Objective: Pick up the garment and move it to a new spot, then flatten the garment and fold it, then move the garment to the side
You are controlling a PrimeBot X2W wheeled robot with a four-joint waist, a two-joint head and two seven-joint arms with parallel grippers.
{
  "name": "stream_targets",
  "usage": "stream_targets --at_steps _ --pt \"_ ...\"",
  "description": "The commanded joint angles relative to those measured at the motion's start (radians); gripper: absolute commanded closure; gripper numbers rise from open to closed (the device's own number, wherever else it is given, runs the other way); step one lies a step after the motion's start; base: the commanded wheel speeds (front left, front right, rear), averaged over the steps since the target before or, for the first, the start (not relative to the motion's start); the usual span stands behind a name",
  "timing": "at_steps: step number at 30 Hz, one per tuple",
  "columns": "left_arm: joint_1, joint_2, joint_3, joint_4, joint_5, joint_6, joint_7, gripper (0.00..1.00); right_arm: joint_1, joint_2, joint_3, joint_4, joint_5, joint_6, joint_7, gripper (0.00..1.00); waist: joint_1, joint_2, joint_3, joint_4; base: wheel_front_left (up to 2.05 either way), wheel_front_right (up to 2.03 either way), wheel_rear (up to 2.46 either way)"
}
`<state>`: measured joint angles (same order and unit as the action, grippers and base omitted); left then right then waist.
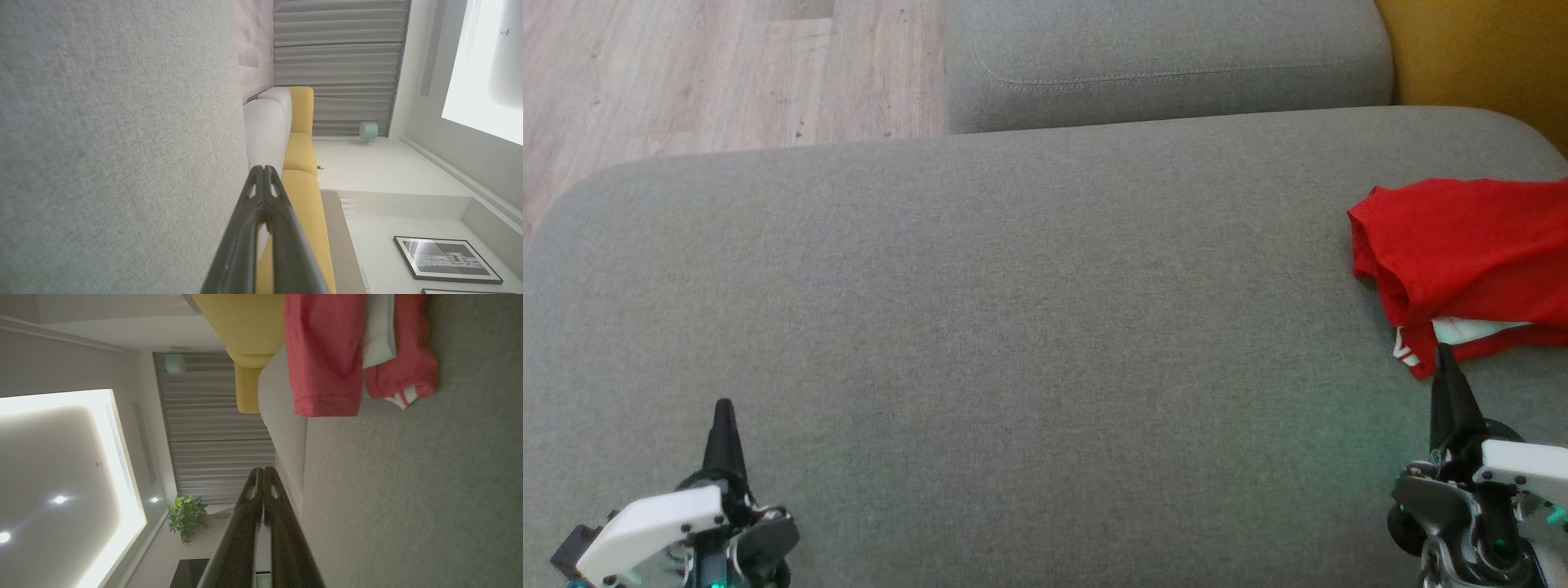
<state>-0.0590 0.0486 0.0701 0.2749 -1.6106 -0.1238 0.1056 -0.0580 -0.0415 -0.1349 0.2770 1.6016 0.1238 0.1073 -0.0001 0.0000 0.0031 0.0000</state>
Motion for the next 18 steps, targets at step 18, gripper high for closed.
stream_targets --at_steps 18 --pt "-0.049 0.004 0.041 -0.030 0.000 -0.007 0.005 1.00 -0.050 -0.009 0.020 -0.032 0.006 0.007 0.007 1.00 0.0001 0.0000 0.000 0.000 0.00 0.00 0.00"
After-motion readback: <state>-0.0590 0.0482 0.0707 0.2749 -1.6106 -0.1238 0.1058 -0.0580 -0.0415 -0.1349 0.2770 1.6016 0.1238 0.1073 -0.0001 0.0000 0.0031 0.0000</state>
